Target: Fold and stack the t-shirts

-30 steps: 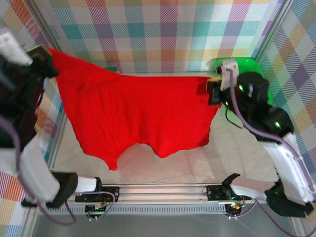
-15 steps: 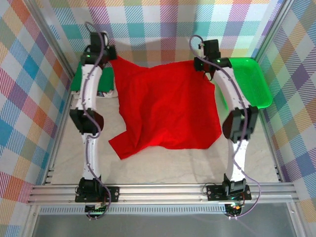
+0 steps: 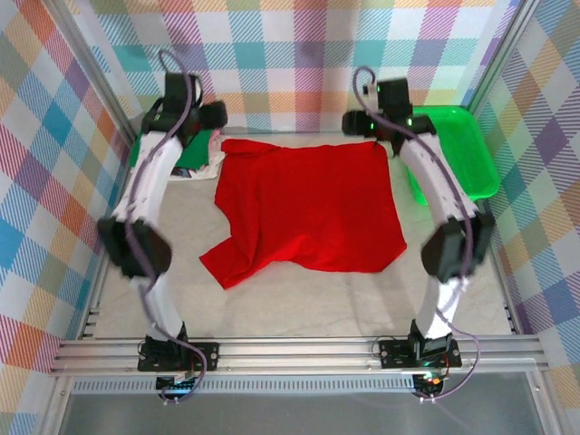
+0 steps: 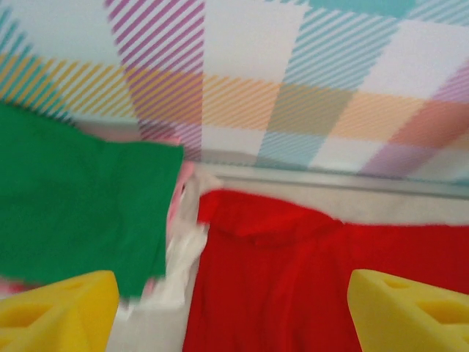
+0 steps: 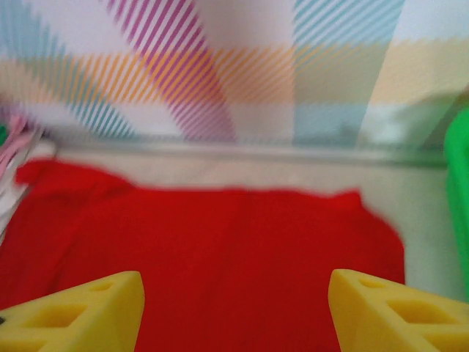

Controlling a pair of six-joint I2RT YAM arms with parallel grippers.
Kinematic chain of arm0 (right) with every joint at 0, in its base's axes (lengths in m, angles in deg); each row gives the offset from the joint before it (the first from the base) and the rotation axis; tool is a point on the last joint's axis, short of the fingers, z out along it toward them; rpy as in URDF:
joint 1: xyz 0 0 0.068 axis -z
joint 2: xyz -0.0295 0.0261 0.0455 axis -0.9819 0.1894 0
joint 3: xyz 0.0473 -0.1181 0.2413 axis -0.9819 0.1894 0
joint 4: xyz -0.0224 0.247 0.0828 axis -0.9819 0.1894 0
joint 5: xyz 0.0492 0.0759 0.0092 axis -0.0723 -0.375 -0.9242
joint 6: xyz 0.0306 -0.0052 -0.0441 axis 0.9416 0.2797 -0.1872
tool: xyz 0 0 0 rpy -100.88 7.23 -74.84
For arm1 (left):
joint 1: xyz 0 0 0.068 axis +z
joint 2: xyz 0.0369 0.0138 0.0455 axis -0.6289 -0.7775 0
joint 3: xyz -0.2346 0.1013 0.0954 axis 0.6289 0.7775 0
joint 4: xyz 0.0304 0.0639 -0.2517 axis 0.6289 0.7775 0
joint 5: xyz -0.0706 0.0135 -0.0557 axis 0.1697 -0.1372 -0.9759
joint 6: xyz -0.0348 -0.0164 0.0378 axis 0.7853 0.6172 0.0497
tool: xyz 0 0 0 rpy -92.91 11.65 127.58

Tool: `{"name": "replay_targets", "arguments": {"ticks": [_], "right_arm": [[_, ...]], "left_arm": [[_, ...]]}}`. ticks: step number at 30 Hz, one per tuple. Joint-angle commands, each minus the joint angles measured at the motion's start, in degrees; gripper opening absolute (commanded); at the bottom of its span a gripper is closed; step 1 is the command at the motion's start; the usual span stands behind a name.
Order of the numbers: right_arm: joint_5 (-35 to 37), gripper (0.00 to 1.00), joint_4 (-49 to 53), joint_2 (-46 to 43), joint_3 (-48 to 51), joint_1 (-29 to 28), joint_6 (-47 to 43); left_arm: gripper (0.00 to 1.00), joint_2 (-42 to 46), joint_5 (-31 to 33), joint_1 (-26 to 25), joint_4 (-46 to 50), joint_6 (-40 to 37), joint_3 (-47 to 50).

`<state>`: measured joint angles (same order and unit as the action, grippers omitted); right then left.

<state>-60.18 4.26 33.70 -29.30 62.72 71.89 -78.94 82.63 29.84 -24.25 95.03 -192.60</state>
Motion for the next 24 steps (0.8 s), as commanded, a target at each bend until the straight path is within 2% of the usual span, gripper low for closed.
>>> {"name": "replay_targets", "arguments": {"ticks": [1, 4, 6, 8, 10, 12, 17, 20, 24], "right_arm": [[-4.7, 0.63, -16.0, -11.5, 21.0, -1.5, 5.5], [-4.4, 0.63, -20.2, -20.5, 37.1, -1.6, 7.6], [-3.8, 0.62, -19.7, -24.0, 43.9, -1.6, 8.3], [-3.9, 0.62, -18.9, -25.6, 48.2, -1.6, 8.7], [-3.4, 0.62, -18.0, -26.3, 51.3, -1.6, 9.6], [-3.8, 0.62, -19.6, -26.4, 54.8, -1.4, 11.1], [-4.8, 0.62, -24.3, -25.5, 59.6, -1.4, 13.8], [-4.6, 0.63, -25.3, -24.5, 59.7, -1.4, 13.4], [-5.5, 0.63, -27.4, -23.2, 59.6, -1.4, 13.3]], "left_arm": [[0.80, 11.4, -1.0, -2.0, -10.1, 4.7, 25.1], [0.72, 16.8, -3.2, -3.2, -6.7, 3.0, 38.7], [0.70, 16.9, -5.8, -5.0, -1.3, 2.7, 42.3], [0.68, 15.6, -5.0, -9.4, 4.9, 2.9, 43.4], [0.70, 14.3, -4.4, -14.2, 8.7, 4.3, 44.3], [0.71, 14.2, -4.7, -16.8, 9.2, 6.3, 46.3], [0.72, 15.3, -7.6, -18.7, 8.4, 9.2, 50.3], [0.77, 15.8, -8.8, -20.5, 8.2, 10.3, 52.4], [0.81, 15.4, -12.1, -22.0, 3.1, 12.7, 57.5]]}}
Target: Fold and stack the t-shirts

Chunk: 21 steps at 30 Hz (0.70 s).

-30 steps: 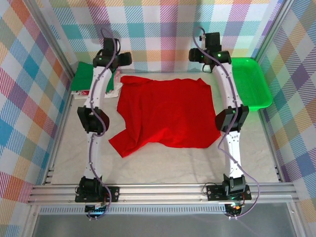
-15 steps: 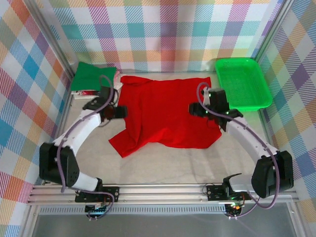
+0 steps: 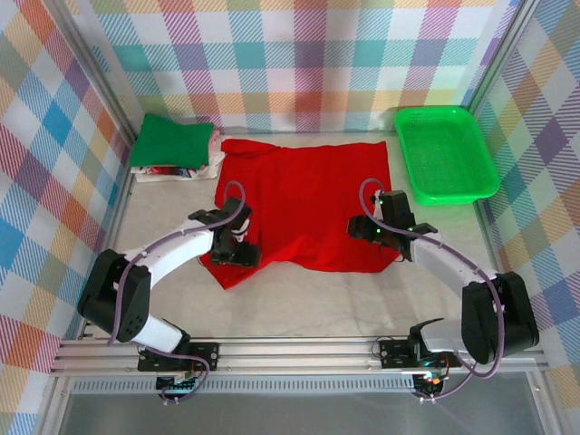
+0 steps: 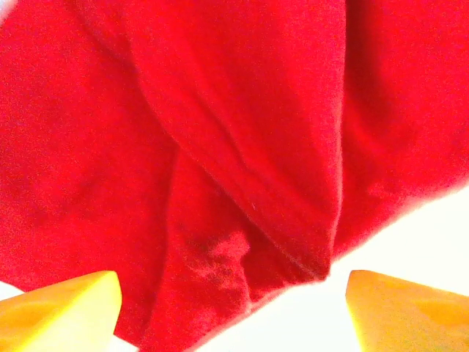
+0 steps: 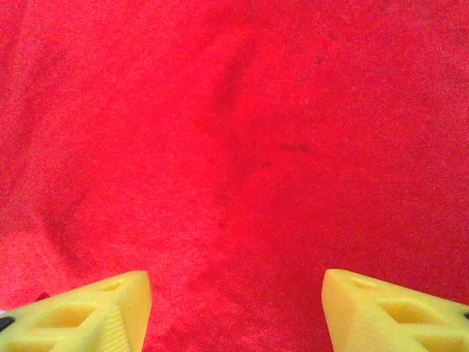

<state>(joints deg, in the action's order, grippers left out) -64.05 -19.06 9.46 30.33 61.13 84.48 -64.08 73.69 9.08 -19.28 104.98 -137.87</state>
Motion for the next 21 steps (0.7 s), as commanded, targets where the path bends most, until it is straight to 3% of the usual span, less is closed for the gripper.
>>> {"name": "replay_targets", "arguments": {"ticks": [1, 4, 6, 7, 10, 15, 21], "right_arm": [[-2.0, 0.63, -4.2, 1.7, -0.4, 0.2, 0.7], [-2.3, 0.63, -5.2, 3.1, -0.4, 0.2, 1.0], [-2.5, 0.62, -5.9, 3.6, -0.2, 0.2, 1.3], [-2.4, 0.62, -5.7, 3.9, -0.4, 0.2, 1.3], [-1.4, 0.62, -4.8, 4.4, -1.0, 0.2, 1.3], [2.3, 0.62, -3.4, 5.4, -1.2, 0.6, 2.5], [2.5, 0.61, -5.2, 6.6, -2.1, 1.5, 2.4]], "left_arm": [[0.80, 0.3, -3.4, -1.6, -3.4, 3.1, 3.8], [0.67, -0.2, -1.7, -1.8, -5.5, 3.0, 4.7], [0.45, 0.0, 0.8, -1.8, -4.9, 2.8, 3.4], [0.27, 0.4, 1.7, -1.8, -4.3, 2.8, 2.2], [0.01, 2.4, 3.7, -1.6, -1.6, 3.1, -1.8], [0.00, 3.4, 0.5, 1.4, 4.8, 3.0, -12.5], [0.00, -4.9, -11.9, 11.5, 3.9, 1.2, -26.2]]}}
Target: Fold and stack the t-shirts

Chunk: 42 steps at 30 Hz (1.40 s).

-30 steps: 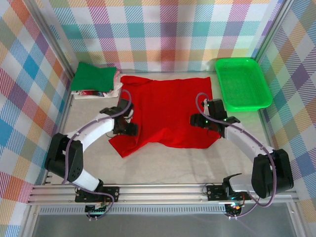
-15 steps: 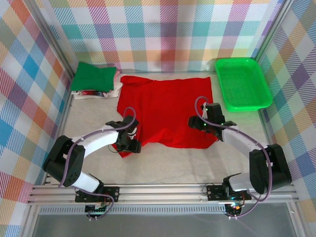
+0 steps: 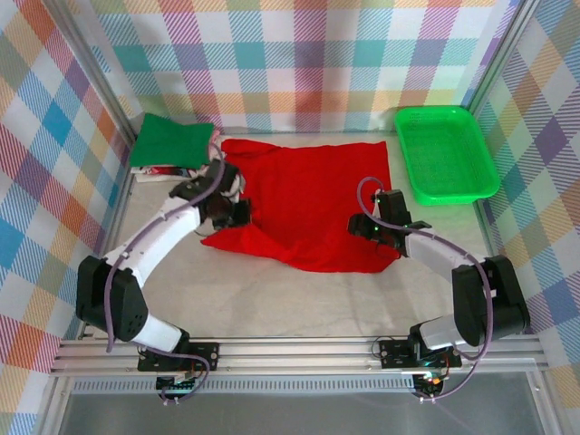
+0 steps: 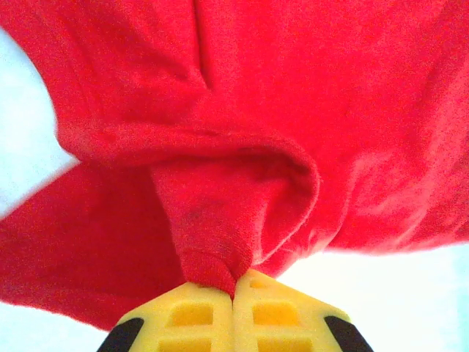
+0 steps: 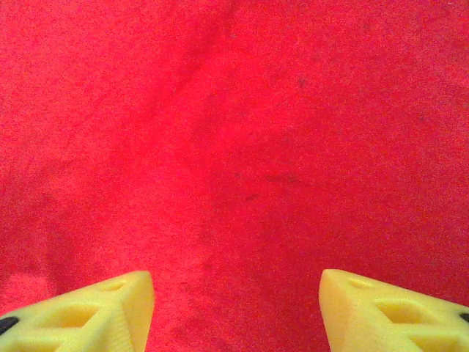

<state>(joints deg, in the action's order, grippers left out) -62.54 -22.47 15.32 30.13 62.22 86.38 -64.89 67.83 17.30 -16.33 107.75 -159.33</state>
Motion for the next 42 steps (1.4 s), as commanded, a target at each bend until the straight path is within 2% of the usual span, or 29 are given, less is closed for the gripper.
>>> {"name": "replay_targets", "arguments": {"ticks": [1, 5, 6, 7, 8, 10, 12, 18, 22, 26, 33, 40, 42], "right_arm": [[1.1, 0.61, -2.0, 1.0, -2.2, 0.5, 0.5], [0.2, 0.60, -2.9, 2.1, -3.3, 0.7, 0.4], [0.0, 0.60, -3.2, 2.2, -3.4, 0.7, 0.4], [-0.3, 0.60, -3.4, 2.3, -3.4, 0.7, 0.6], [-0.5, 0.60, -3.2, 2.5, -3.7, 0.7, 0.6], [-1.0, 0.61, -3.3, 2.2, -3.7, 0.7, 0.8], [-1.0, 0.61, -3.3, 1.6, -3.3, 0.7, 0.5], [-0.4, 0.61, -3.0, 0.2, -2.0, 0.7, -1.5], [-1.4, 0.60, -2.7, 1.2, -3.2, 0.7, -2.5], [-2.1, 0.60, -4.0, 1.7, -3.4, 0.7, -2.1], [-2.8, 0.60, -4.2, 1.3, -3.1, 0.5, -0.8], [-2.2, 0.60, -3.4, -0.1, -2.6, 0.5, -1.1], [-2.2, 0.60, -3.5, -0.5, -2.5, 0.4, -1.0]], "left_arm": [[0.00, -7.8, -6.3, 4.2, 1.0, -2.6, -8.5], [0.00, -22.5, -6.1, 7.1, 1.2, -7.2, -25.1], [0.10, -25.8, -7.1, 8.1, 0.6, -7.3, -28.3], [0.33, -29.4, -7.5, 9.0, 1.3, -7.0, -33.0], [0.45, -33.0, -7.1, 9.6, 3.8, -6.9, -38.0], [0.53, -37.1, -4.0, 9.6, 7.7, -8.0, -44.3], [0.55, -35.8, -0.9, 9.7, 7.1, -7.8, -41.7], [0.55, -16.8, 6.4, 11.2, -4.5, -3.3, -11.4], [0.53, -11.1, 3.3, 15.2, -10.7, 0.8, 1.8], [0.53, -13.4, 0.8, 16.0, -13.6, 0.9, 4.7], [0.50, -19.0, -3.6, 16.0, -19.9, 1.3, 2.9], [0.33, -23.5, -6.0, 15.6, -23.9, 2.6, 2.3], [0.25, -23.6, -5.7, 15.5, -23.7, 2.8, 2.3]]}}
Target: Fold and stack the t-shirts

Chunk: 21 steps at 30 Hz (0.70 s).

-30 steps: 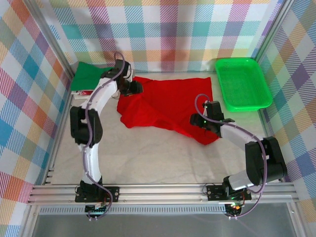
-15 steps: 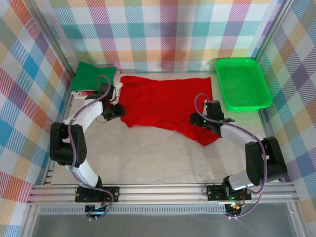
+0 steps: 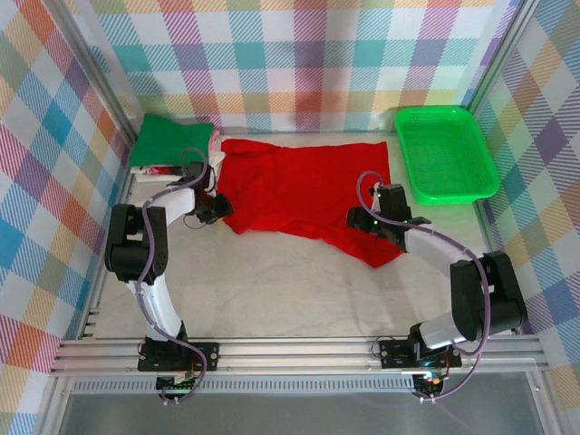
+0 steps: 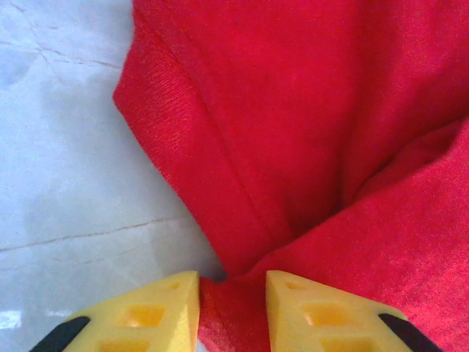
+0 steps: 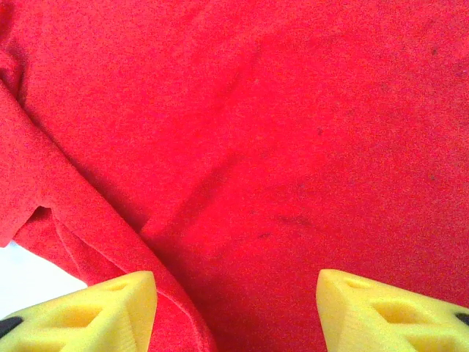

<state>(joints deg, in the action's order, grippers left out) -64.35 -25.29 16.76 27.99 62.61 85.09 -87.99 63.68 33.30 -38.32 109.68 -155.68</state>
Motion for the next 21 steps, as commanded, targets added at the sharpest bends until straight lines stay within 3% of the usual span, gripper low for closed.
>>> {"name": "replay_targets", "arguments": {"ticks": [1, 4, 9, 16, 21], "right_arm": [[-0.3, 0.60, -0.6, -2.0, -0.5, 0.0, 0.2], [-0.1, 0.60, -0.4, -1.8, -0.6, 0.1, -0.1], [1.5, 0.60, 1.1, -1.0, -1.0, 0.1, 1.2], [6.6, 0.60, 6.6, 0.0, -2.1, 1.0, 4.5], [5.9, 0.61, 10.8, -0.3, -1.6, 4.6, 8.1]], "left_arm": [[0.22, -0.3, -1.4, -0.5, -1.5, 1.1, -1.3], [0.11, 1.2, -0.5, -0.5, -0.1, 1.2, -1.5], [0.00, 4.7, 1.2, -0.5, 4.1, 0.9, -2.3], [0.00, 9.9, 1.4, -0.5, 11.2, 0.9, -2.7], [0.00, 16.0, 3.2, -0.5, 15.4, 0.8, -1.1]]}}
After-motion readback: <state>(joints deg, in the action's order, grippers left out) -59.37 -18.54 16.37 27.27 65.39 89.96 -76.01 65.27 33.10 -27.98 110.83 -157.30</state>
